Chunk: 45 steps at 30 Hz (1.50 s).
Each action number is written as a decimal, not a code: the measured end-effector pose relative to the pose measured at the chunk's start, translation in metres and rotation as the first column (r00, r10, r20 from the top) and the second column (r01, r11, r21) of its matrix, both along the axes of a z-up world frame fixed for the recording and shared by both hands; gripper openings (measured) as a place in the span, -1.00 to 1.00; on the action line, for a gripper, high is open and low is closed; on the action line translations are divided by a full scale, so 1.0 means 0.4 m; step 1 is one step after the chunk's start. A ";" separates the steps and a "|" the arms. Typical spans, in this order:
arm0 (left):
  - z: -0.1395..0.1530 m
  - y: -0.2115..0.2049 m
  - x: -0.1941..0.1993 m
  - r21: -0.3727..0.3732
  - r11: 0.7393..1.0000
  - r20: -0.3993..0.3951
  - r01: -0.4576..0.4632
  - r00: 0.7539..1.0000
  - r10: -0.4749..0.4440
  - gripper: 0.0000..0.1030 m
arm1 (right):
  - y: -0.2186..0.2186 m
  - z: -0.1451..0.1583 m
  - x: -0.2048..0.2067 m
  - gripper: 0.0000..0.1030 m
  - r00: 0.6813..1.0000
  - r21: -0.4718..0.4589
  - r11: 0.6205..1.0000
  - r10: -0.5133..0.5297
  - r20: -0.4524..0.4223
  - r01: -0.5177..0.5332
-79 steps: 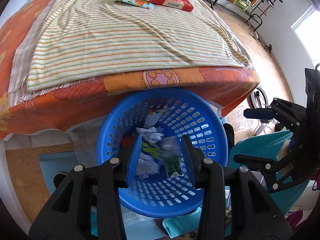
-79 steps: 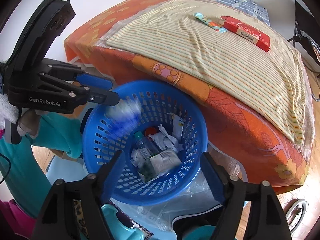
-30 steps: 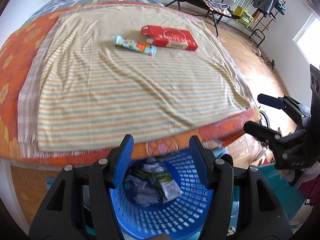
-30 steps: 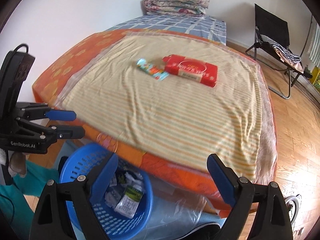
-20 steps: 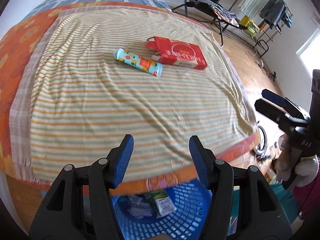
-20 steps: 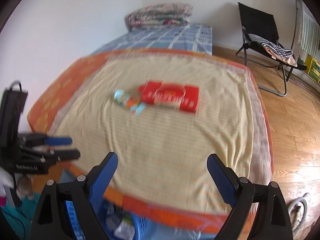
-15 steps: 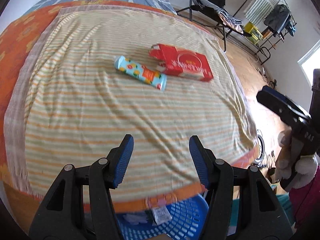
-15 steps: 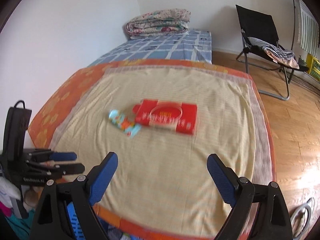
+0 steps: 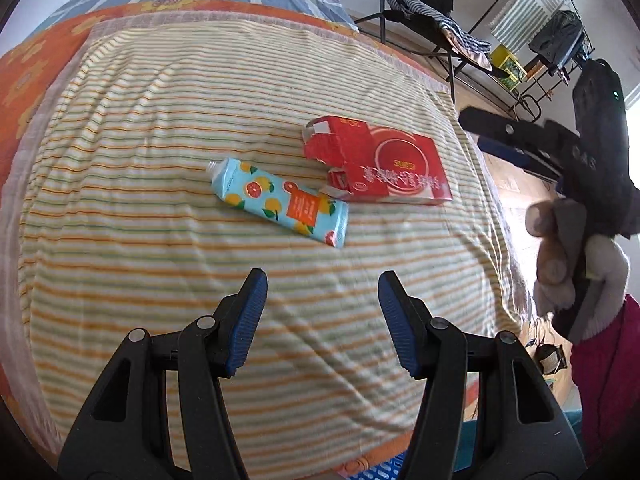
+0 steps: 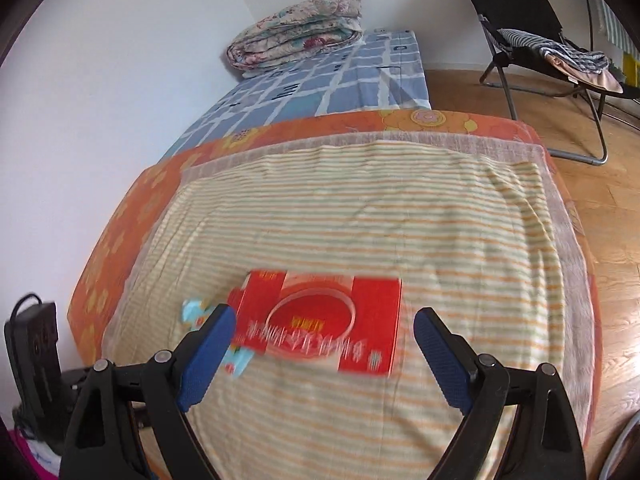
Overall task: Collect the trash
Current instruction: 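Move the left gripper to the light-blue fruit tube while the right gripper moves to the red box, then grasp the light-blue tube with the left gripper while the right gripper grasps the red box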
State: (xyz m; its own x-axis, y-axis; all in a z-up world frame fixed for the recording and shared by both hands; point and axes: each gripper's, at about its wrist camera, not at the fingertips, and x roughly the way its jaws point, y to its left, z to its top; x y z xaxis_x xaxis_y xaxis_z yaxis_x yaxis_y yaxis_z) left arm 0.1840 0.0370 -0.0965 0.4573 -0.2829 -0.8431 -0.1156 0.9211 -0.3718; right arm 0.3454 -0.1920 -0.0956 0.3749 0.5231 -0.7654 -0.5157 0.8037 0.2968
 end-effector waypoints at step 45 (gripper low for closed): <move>-0.070 0.072 0.195 0.037 0.994 0.030 -0.100 0.995 0.099 -0.45 | 0.129 -0.170 -0.129 0.80 0.906 -0.520 0.821 0.380 0.189 -0.236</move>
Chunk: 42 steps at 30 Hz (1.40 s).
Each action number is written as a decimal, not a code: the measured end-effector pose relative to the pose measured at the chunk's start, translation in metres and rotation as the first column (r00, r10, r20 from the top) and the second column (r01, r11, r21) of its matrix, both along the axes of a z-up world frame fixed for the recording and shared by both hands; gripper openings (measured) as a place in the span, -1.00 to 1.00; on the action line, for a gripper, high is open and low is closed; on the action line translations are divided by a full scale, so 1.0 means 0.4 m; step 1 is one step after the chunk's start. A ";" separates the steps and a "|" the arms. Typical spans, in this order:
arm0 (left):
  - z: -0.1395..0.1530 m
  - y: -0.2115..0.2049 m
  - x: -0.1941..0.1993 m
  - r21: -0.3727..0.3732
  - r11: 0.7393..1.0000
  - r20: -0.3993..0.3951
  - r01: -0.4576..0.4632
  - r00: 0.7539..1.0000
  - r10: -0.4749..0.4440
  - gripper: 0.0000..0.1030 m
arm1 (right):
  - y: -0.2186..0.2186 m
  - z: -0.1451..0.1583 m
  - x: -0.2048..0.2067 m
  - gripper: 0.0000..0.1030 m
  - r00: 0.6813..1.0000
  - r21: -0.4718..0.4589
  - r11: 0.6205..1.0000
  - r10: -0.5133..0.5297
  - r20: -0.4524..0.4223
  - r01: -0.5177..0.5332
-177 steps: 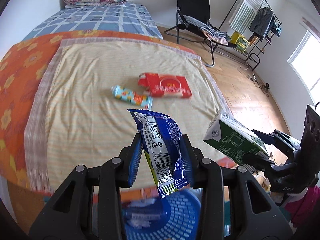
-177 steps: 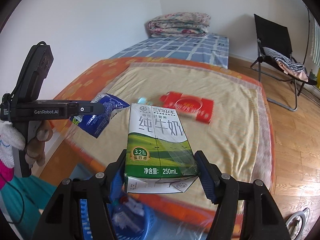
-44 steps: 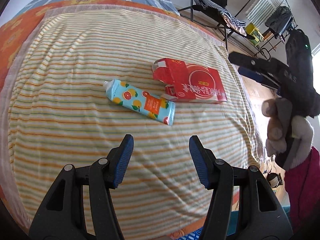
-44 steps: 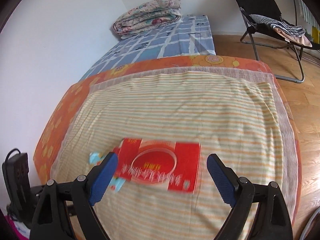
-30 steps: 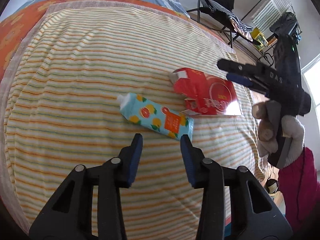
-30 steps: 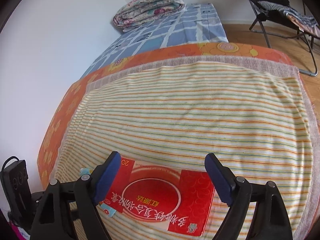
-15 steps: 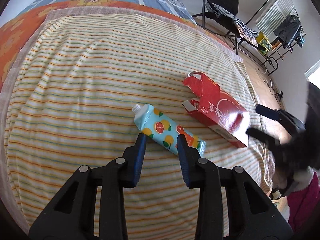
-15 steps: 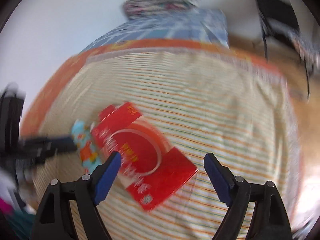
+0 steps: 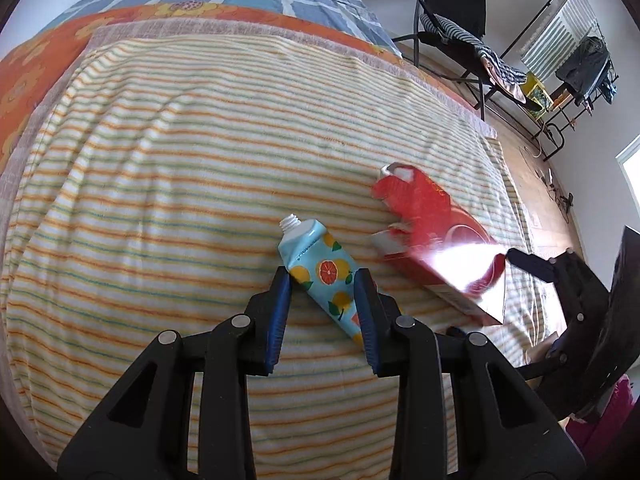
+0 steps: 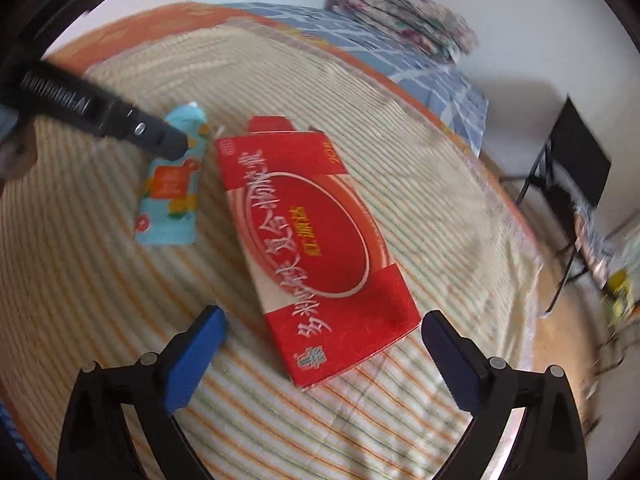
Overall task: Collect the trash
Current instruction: 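Grasp the light-blue tube with the left gripper while the right gripper grasps the red box, then carry the tube over the basket with the left gripper while the right gripper carries the red box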
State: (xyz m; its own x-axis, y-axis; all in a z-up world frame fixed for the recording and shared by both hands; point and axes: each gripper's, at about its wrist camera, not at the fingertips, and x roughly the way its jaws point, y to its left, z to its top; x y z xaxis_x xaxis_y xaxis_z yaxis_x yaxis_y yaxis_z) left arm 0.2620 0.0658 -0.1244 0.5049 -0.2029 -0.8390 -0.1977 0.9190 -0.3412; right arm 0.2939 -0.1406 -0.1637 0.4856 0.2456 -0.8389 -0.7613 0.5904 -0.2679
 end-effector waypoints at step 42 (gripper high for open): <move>0.060 -0.130 0.001 0.095 0.991 0.092 0.093 0.990 -0.102 -0.92 | -0.121 0.150 0.138 -0.60 0.965 0.322 0.916 -0.191 -0.177 0.241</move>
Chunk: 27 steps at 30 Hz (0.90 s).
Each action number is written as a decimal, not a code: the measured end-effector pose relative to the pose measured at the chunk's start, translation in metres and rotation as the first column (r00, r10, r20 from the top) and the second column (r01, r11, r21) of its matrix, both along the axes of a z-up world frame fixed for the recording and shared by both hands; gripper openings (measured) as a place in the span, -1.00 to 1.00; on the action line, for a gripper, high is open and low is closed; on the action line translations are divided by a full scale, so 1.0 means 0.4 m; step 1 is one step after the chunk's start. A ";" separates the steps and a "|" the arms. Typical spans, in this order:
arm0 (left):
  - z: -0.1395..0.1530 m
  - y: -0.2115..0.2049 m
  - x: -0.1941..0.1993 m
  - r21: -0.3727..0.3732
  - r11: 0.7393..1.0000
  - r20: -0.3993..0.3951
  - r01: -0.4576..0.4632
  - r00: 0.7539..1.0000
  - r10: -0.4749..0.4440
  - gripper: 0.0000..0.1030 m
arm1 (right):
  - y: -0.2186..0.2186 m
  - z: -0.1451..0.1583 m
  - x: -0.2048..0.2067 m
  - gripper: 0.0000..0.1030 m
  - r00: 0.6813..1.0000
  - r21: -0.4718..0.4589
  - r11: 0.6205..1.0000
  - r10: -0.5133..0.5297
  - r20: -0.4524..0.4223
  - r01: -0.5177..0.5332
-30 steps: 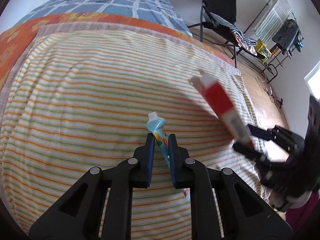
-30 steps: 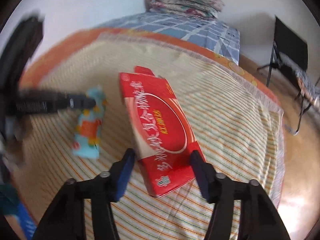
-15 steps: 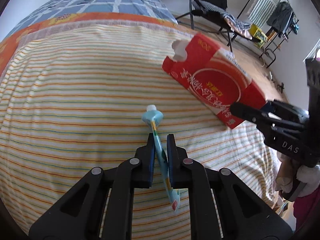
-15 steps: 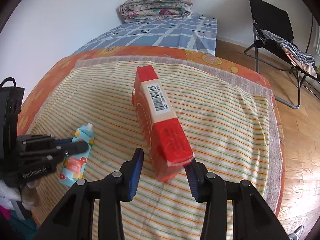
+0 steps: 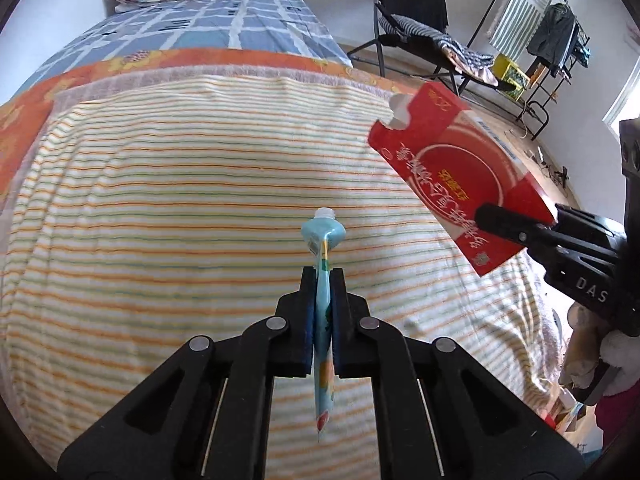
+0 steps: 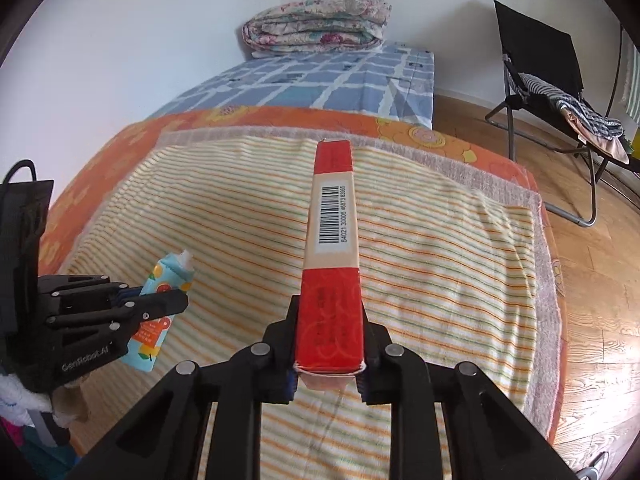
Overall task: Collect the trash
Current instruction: 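Carry the tube over the basket with the left gripper while the right gripper carries the red box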
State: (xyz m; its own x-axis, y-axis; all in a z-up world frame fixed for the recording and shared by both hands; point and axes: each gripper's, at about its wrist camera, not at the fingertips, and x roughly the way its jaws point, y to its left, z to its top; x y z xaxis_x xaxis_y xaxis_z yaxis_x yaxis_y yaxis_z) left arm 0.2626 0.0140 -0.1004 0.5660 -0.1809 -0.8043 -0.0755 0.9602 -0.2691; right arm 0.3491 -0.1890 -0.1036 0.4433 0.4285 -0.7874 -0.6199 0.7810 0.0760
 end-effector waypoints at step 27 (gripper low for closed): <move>0.203 -0.021 -0.512 0.053 0.996 0.065 0.068 0.995 -0.071 -0.92 | -0.159 0.160 -0.605 -0.60 0.979 0.089 0.980 0.187 -0.080 -0.179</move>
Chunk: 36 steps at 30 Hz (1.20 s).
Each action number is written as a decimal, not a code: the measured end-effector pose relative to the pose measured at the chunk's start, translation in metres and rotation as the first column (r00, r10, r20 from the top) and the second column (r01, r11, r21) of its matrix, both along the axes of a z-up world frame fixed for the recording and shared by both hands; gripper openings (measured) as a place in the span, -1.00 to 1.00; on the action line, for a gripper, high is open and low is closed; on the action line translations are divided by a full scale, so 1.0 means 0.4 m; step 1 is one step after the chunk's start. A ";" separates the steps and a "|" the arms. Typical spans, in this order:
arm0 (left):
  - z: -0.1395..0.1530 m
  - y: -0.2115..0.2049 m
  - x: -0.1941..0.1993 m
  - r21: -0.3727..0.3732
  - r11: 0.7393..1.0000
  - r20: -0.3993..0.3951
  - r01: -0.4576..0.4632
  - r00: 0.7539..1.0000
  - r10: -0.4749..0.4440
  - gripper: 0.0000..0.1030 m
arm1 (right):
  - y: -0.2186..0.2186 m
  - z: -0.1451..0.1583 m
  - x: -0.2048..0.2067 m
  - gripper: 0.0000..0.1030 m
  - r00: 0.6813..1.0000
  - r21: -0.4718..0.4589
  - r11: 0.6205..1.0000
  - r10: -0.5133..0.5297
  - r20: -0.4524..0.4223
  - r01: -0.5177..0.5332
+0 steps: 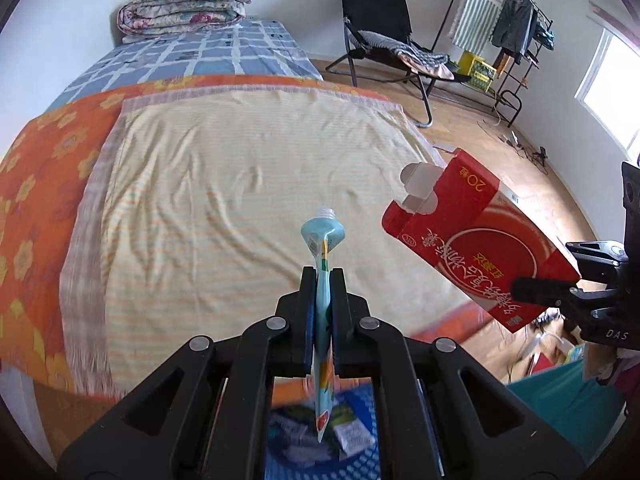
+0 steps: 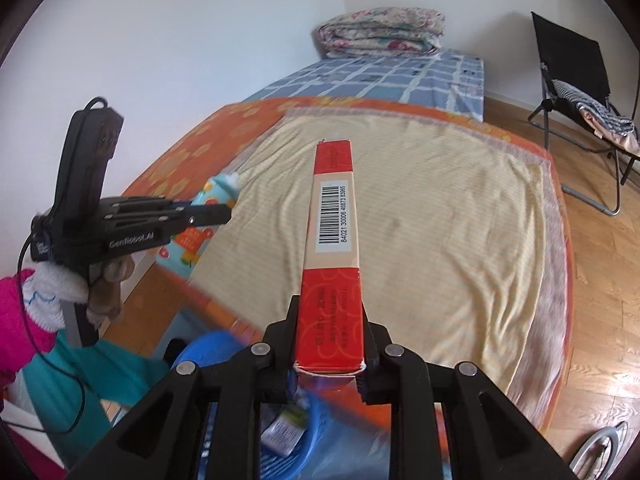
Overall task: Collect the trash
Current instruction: 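Carry the tube over the basket with the left gripper while the right gripper carries the red box, then open the left gripper to drop the tube while the right gripper drops the red box into the basket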
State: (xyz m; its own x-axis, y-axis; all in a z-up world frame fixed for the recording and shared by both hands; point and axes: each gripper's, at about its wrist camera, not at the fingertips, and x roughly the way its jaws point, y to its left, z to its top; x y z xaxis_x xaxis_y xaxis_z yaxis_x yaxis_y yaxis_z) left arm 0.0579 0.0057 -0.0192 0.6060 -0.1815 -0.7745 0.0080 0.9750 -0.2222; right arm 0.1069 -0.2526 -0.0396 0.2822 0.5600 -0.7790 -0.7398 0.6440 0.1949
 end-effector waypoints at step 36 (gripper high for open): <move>-0.247 -0.037 -0.296 -0.046 0.998 -0.239 0.048 0.969 -0.057 -0.92 | 0.034 -0.236 -0.320 -0.54 0.972 -0.192 0.971 0.102 -0.210 -0.144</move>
State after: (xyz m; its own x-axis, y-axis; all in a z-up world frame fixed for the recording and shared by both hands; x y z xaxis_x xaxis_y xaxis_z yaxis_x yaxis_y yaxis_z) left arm -0.0605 -0.0092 -0.1181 0.3923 -0.2412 -0.8877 0.0009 0.9651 -0.2618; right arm -0.0212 -0.2388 -0.1338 0.0503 0.4037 -0.9135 -0.7760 0.5916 0.2187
